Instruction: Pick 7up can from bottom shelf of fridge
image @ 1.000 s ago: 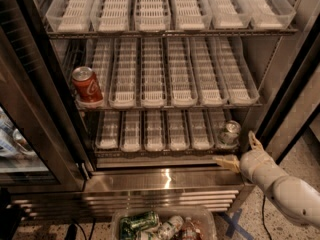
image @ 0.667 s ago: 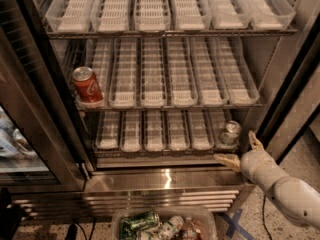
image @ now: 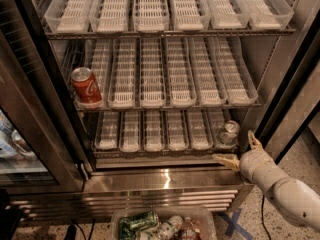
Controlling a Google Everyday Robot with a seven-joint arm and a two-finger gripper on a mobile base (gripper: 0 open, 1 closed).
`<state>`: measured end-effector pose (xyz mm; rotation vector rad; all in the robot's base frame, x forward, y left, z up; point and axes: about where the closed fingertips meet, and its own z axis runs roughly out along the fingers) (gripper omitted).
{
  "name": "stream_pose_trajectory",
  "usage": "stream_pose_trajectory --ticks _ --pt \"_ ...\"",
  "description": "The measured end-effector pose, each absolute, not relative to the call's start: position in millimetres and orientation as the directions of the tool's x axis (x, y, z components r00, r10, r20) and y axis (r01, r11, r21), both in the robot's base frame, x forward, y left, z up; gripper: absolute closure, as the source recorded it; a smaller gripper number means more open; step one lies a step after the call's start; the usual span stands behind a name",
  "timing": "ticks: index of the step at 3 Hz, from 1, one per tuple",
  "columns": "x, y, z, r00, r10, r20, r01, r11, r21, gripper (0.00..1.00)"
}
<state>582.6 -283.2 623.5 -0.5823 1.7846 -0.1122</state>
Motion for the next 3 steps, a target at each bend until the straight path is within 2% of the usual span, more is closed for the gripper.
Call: stream_pose_trajectory --ticks 2,3 --pt "561 -279 634 -0.193 -0.438 -0.878 -0.362 0.864 -0.351 0.00" --pt "516 -264 657 -0.186 -0.442 -0.877 -0.432 0.839 -0.331 0.00"
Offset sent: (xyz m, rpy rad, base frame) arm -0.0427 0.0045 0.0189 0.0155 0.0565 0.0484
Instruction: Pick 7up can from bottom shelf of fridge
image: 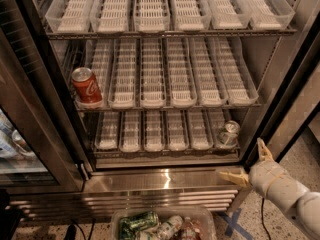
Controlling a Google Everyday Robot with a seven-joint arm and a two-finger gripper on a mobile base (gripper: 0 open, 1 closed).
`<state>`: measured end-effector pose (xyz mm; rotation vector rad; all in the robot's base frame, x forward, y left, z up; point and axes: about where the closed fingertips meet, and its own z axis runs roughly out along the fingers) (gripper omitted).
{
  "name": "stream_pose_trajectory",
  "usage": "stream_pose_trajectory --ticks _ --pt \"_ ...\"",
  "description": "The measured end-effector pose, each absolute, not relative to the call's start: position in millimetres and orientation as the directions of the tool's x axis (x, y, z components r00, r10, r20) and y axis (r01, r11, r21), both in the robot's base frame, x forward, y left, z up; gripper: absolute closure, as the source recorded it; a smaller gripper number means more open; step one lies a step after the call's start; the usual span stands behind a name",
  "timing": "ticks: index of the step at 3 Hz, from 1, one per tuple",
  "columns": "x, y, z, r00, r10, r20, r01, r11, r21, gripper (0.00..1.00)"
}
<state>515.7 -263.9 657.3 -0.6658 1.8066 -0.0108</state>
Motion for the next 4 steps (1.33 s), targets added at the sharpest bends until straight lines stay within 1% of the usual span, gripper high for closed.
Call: stream_pose_trajectory --ticks 1,2,4 --pt "493 -279 650 -0.215 -0.429 -0.877 -0.442 0.844 -0.305 0.00" --pt "493 -279 650 -0.215 -0.429 -0.877 -0.442 0.844 -0.305 0.00" --pt "464 -268 643 -0.205 -0.410 -0.889 -0.420 0.857 -0.299 0.00"
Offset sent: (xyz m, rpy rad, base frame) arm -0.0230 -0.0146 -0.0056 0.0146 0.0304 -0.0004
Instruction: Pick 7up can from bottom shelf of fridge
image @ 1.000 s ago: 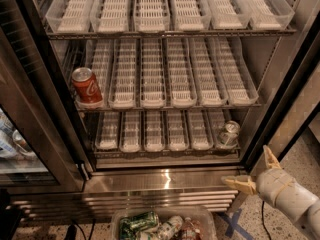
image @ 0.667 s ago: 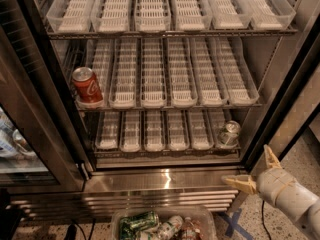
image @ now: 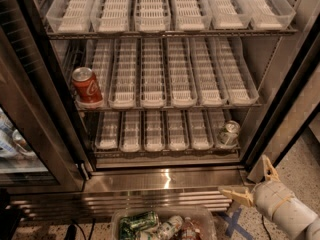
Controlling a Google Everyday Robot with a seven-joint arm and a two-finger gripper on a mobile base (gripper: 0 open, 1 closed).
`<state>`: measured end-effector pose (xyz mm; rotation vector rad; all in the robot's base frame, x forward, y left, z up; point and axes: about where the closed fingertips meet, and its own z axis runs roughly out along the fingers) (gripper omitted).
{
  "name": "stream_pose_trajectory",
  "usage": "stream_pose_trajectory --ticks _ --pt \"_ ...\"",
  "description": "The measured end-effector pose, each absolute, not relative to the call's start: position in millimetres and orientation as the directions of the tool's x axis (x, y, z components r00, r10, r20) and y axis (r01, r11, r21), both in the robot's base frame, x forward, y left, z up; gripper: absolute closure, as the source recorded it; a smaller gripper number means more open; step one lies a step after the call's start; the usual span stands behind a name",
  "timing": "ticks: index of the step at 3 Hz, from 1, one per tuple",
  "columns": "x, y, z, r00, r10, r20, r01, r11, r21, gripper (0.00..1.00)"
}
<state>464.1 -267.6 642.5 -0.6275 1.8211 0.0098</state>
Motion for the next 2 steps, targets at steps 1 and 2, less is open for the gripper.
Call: stream_pose_trajectory --ticks 1,2 --pt "461.8 -263.3 640.9 -0.165 -0.403 -0.900 -0.400 0.862 -0.313 0.02" --pt "467.9 -258.2 639.6 -0.122 -0.397 -0.910 -0.385 0.864 -0.326 0.05"
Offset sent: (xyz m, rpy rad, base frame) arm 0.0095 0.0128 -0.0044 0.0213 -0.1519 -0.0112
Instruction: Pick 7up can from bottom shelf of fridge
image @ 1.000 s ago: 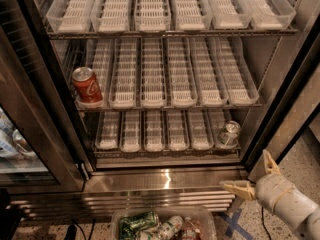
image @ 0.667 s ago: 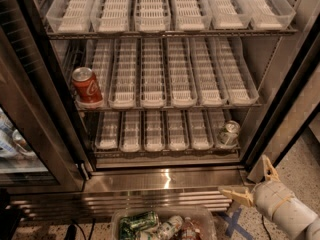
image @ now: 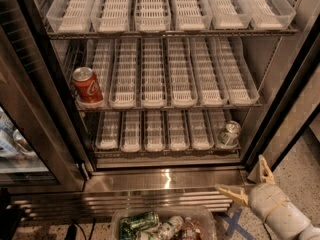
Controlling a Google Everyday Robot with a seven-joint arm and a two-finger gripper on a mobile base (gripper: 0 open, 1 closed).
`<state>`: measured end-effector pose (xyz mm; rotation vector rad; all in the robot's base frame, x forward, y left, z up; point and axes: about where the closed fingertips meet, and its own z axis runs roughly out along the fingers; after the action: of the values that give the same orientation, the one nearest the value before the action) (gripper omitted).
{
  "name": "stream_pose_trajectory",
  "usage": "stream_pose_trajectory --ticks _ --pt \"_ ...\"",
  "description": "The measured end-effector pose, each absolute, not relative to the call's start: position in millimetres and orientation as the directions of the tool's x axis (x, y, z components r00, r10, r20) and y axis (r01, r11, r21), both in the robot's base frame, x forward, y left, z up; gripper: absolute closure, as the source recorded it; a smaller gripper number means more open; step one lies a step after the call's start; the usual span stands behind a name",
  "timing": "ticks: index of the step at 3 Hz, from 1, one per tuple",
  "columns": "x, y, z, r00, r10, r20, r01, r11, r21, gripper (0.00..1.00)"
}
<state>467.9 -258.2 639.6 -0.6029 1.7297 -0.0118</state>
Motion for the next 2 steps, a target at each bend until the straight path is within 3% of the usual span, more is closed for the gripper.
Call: stream_pose_trajectory --ticks 2 --pt "497 -256 632 -0.077 -0.406 -0.911 -0.339 0.870 -0.359 0.07"
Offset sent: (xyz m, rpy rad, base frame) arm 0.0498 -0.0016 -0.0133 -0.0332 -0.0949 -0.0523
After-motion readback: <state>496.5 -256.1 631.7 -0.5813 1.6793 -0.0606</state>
